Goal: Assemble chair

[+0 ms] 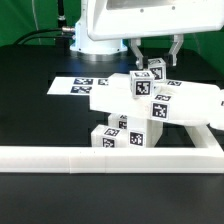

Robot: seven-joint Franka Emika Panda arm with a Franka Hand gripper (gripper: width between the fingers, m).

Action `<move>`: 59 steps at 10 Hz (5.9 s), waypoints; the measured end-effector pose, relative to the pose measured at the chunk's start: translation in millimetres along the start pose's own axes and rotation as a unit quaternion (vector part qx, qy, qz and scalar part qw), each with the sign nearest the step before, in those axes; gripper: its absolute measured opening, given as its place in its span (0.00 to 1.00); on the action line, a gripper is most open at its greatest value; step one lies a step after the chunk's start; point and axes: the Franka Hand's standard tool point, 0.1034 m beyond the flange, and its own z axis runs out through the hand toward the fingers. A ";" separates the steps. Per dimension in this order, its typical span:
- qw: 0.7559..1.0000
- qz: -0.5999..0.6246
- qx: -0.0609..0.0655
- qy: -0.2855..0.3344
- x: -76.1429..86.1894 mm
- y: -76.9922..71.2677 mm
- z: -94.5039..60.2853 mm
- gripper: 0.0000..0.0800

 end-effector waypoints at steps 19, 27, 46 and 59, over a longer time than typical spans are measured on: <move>0.839 0.543 0.036 0.011 8.2 -24.5 -0.8 0.35; 0.935 0.353 0.033 0.008 11.6 -20.3 -4.6 0.81; 0.980 -0.193 -0.006 -0.050 31.2 -19.1 -15.6 0.81; 0.952 -0.173 0.004 -0.253 27.9 -7.9 5.9 0.81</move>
Offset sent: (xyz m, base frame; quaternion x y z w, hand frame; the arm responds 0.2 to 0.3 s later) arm 0.0000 0.0000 0.0000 0.0000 0.0000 0.1296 0.9916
